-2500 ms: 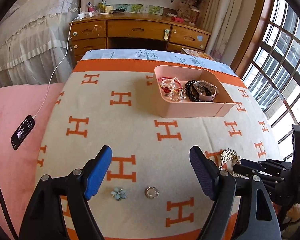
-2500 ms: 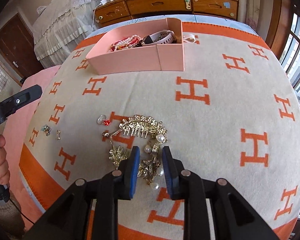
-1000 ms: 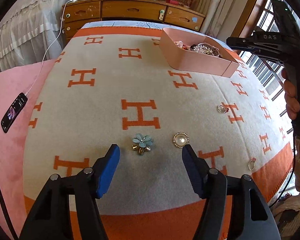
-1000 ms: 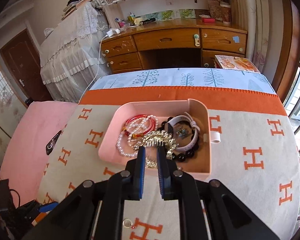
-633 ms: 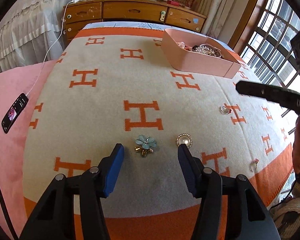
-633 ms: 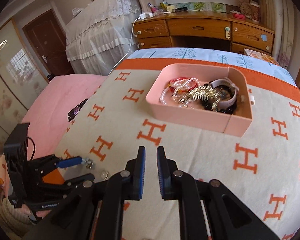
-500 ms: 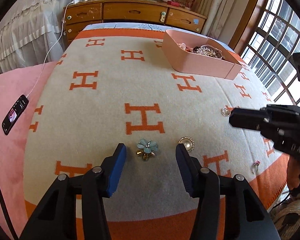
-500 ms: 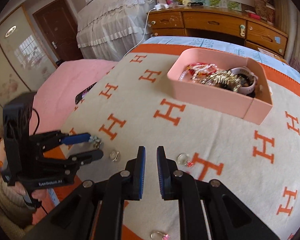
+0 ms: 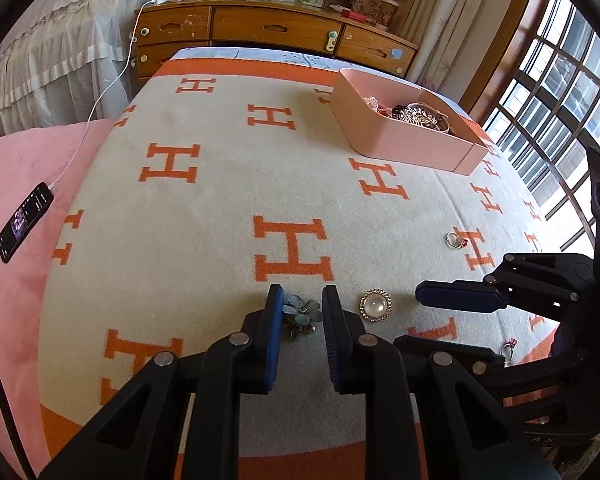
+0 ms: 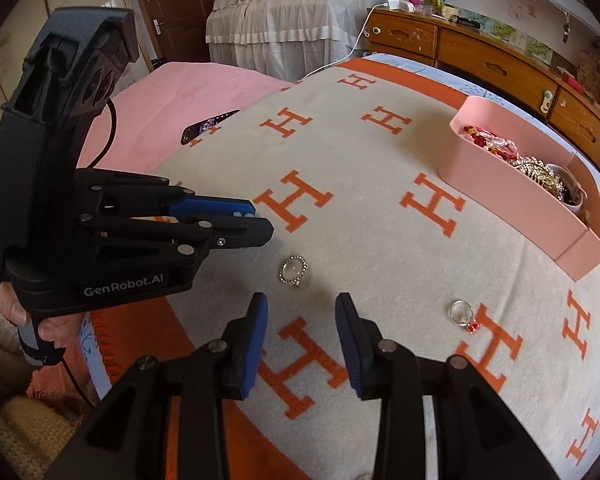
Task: Organize jewelry
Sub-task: 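Grasp the blue flower brooch with the left tool, then grasp the gold-rimmed pearl brooch with the right tool while the left tool holds the flower brooch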
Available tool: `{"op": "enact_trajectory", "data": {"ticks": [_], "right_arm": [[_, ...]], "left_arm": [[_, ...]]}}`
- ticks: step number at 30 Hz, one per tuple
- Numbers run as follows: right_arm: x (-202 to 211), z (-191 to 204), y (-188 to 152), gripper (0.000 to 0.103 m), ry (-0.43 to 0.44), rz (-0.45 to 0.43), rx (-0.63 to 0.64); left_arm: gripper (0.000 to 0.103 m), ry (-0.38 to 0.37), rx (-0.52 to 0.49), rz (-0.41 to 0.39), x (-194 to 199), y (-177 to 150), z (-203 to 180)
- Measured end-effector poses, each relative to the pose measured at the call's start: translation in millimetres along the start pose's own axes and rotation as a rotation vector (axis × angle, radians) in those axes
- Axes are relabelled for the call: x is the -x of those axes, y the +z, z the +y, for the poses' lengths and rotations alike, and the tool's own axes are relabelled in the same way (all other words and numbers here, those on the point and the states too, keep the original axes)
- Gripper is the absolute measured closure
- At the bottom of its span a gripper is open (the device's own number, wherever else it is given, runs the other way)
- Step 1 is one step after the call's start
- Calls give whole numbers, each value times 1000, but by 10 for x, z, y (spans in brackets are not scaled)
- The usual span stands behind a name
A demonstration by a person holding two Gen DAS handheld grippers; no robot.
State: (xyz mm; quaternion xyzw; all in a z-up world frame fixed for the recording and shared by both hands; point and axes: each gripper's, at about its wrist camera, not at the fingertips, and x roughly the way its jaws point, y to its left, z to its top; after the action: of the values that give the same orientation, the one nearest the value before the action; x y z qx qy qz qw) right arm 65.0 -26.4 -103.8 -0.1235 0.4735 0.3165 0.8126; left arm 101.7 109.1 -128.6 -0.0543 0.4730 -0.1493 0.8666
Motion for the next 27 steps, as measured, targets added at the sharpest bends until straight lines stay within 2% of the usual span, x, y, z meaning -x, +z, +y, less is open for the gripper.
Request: {"op": "enact_trajectory", "data": {"ticks": [7, 10, 12, 13, 17, 21, 27], "right_arm": [[-103, 109, 101, 67, -33, -6, 55], [-146, 171, 120, 68, -76, -5, 98], [-144, 198, 117, 74, -79, -7, 116], [-138, 199, 117, 86, -73, -7, 115], [-106, 142, 106, 88, -66, -6, 69], [55, 30, 83, 90, -56, -21, 18], [595, -297, 131, 90, -93, -100, -51]], "left_arm": [[86, -14, 48, -21, 119, 11, 78], [86, -21, 59, -39, 211, 26, 93], [86, -29, 62, -46, 270, 33, 92], [86, -32, 63, -49, 291, 34, 85], [86, -38, 63, -53, 362, 29, 37], [86, -45, 51, -56, 449, 43, -40], [86, -60, 2, -83, 641, 257, -266]]}}
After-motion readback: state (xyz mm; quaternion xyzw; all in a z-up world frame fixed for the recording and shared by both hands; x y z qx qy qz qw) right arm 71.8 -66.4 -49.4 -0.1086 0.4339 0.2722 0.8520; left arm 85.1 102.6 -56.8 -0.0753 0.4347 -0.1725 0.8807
